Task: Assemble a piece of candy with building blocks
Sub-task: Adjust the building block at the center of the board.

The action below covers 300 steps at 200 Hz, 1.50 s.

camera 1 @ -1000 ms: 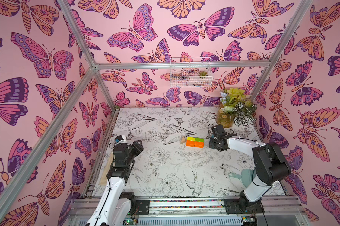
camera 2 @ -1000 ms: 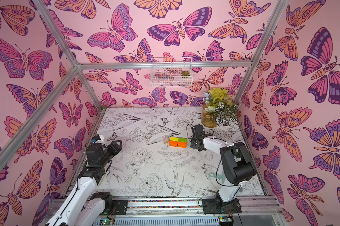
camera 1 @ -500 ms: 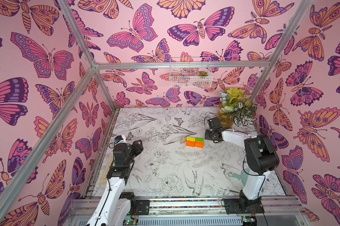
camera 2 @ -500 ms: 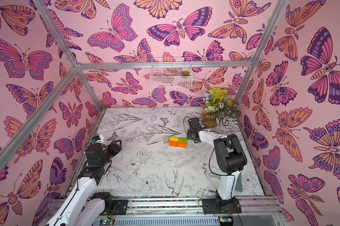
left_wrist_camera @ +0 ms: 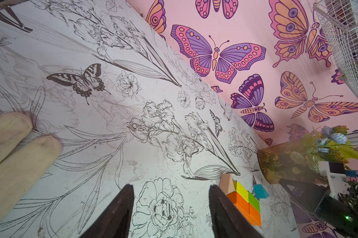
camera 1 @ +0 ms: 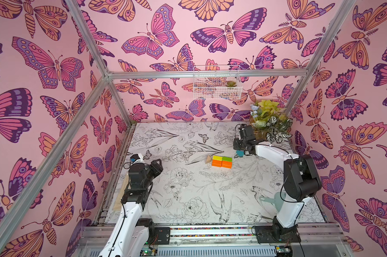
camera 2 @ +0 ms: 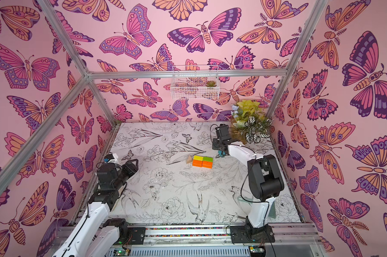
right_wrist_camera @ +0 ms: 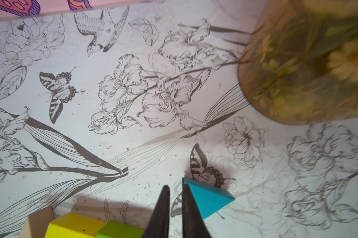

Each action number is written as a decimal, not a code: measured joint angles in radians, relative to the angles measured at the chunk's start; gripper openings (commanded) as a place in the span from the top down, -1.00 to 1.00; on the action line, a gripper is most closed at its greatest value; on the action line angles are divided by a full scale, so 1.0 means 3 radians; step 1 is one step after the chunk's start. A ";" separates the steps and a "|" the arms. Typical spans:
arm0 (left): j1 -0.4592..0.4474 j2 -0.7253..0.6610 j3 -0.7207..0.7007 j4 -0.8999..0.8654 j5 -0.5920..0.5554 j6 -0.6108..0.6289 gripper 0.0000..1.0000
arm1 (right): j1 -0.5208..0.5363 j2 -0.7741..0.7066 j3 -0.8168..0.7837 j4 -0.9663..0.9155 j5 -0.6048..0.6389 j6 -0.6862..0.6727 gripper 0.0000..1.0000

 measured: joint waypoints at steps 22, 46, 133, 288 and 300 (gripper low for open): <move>0.0000 0.0000 0.0000 0.0000 0.0001 0.0001 -0.24 | -0.0202 0.0028 0.0080 -0.0055 -0.0060 -0.0051 0.96; 0.0000 -0.0004 0.0000 -0.0003 0.0001 0.0000 -0.24 | -0.0409 0.0137 0.0141 -0.0159 -0.0104 -0.0039 1.00; 0.0000 -0.0050 -0.0001 -0.0011 0.0001 -0.0001 -0.24 | -0.0463 0.0551 0.0292 -0.0422 -0.0451 -0.0103 1.00; 0.0000 -0.0037 -0.0001 -0.0014 0.0001 -0.0001 -0.24 | -0.0429 -0.0158 -0.0294 -0.0736 -0.0671 -0.0020 0.99; 0.0000 -0.0027 0.0000 -0.0014 0.0001 -0.0001 -0.24 | -0.0403 -0.0303 -0.0322 -0.0736 -0.0671 -0.0019 0.78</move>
